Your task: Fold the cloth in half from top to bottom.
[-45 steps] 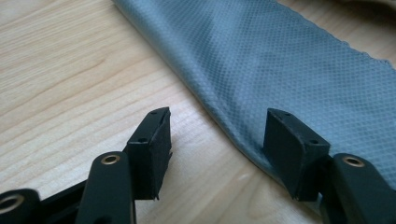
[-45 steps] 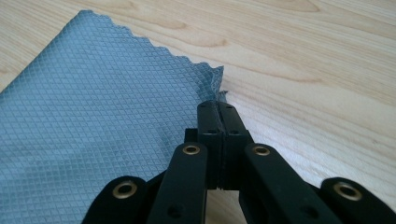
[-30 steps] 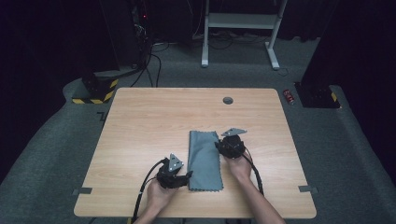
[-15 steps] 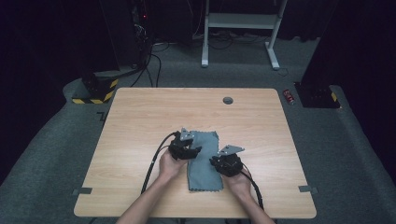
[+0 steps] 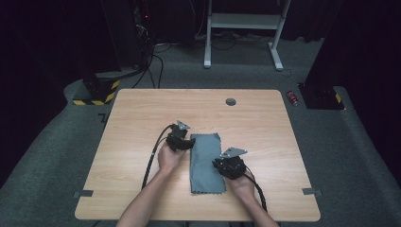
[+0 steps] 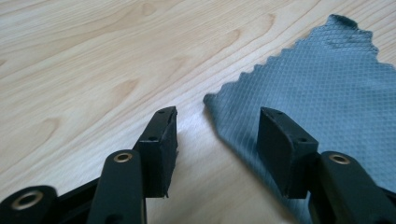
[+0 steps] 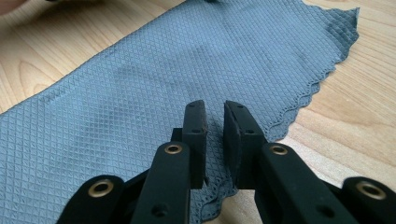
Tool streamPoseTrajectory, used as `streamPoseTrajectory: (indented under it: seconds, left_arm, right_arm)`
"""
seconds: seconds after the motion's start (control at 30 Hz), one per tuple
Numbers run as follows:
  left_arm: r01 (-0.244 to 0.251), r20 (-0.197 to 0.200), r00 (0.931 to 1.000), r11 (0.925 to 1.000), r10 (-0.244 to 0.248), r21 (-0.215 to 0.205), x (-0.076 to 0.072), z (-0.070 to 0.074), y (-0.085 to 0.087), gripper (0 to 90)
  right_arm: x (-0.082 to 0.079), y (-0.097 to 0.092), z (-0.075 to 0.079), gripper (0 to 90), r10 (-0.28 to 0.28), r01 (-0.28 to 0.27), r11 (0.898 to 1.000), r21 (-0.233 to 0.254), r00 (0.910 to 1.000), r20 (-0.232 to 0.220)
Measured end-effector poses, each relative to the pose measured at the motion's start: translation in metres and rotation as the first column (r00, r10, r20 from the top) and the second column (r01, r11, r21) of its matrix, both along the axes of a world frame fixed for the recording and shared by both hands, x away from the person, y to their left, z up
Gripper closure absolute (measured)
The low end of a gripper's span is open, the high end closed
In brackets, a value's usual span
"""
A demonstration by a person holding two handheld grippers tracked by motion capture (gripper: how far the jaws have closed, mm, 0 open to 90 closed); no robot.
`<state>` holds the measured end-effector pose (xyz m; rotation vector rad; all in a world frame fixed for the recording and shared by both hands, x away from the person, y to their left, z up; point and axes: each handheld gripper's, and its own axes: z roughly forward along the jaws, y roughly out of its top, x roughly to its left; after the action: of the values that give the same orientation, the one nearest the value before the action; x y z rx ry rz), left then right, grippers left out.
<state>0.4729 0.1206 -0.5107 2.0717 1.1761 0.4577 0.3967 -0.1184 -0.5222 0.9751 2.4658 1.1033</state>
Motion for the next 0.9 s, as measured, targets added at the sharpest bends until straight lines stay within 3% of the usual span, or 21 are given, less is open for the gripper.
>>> streamPoseTrajectory:
  seconds: [0.1, 0.23, 0.27, 0.33, 0.4, 0.53, 0.6, 0.63, 0.7, 0.8, 0.9]
  left_arm:
    - [0.060, 0.022, 0.9980, 0.9974, -0.059, -0.040, -0.028, 0.008, 0.000, 46.3]
    - [0.131, 0.007, 0.9914, 0.9913, -0.131, -0.016, -0.055, 0.005, -0.005, 44.4]
    - [0.140, 0.006, 0.9901, 0.9901, -0.140, 0.009, -0.057, 0.002, -0.007, 44.1]
    - [0.132, -0.002, 0.9913, 0.9879, -0.132, 0.082, -0.057, -0.003, -0.009, 43.5]
    - [0.109, -0.007, 0.9941, 0.9922, -0.109, 0.061, -0.055, -0.005, -0.004, 43.2]
    - [0.074, 0.004, 0.9972, 0.9926, -0.075, 0.096, -0.057, -0.003, 0.000, 42.8]
    - [0.080, 0.012, 0.9966, 0.9931, -0.081, 0.086, -0.064, 0.000, -0.001, 43.1]
    - [0.097, 0.018, 0.9950, 0.9935, -0.098, 0.060, -0.069, 0.003, -0.001, 42.9]
    - [0.141, 0.024, 0.9897, 0.9898, -0.141, 0.024, -0.082, 0.006, -0.005, 42.2]
    - [0.192, 0.000, 0.9815, 0.9815, -0.192, -0.002, -0.102, 0.005, -0.011, 39.2]
    - [0.187, -0.007, 0.9823, 0.9822, -0.187, -0.012, -0.114, -0.001, -0.009, 38.1]
  right_arm:
    - [-0.001, 0.000, 0.000, 79.3, -0.006, 0.006, 1.000, -0.003, 1.0000, 0.000]
    - [-0.003, 0.001, -0.001, 79.3, -0.013, 0.013, 1.000, -0.006, 0.9998, 0.013]
    - [-0.003, 0.001, -0.001, 79.3, -0.014, 0.014, 1.000, -0.006, 0.9998, 0.013]
    - [-0.003, 0.001, -0.001, 79.3, -0.012, 0.012, 1.000, -0.007, 0.9997, 0.020]
    - [-0.003, 0.002, -0.001, 79.3, -0.010, 0.011, 1.000, -0.010, 0.9997, 0.023]
    - [-0.003, 0.001, -0.001, 79.3, -0.007, 0.008, 1.000, -0.011, 0.9997, 0.022]
    - [-0.003, 0.001, -0.001, 79.3, -0.005, 0.006, 1.000, -0.009, 0.9997, 0.024]
    - [-0.003, 0.001, -0.001, 79.3, -0.006, 0.006, 1.000, -0.009, 0.9997, 0.025]
    - [-0.003, 0.001, -0.001, 79.3, -0.006, 0.006, 1.000, -0.010, 0.9997, 0.026]
    - [-0.003, 0.001, -0.001, 79.3, -0.006, 0.006, 1.000, -0.008, 0.9997, 0.024]
    - [-0.003, 0.001, -0.001, 79.3, -0.005, 0.005, 1.000, -0.011, 0.9997, 0.024]
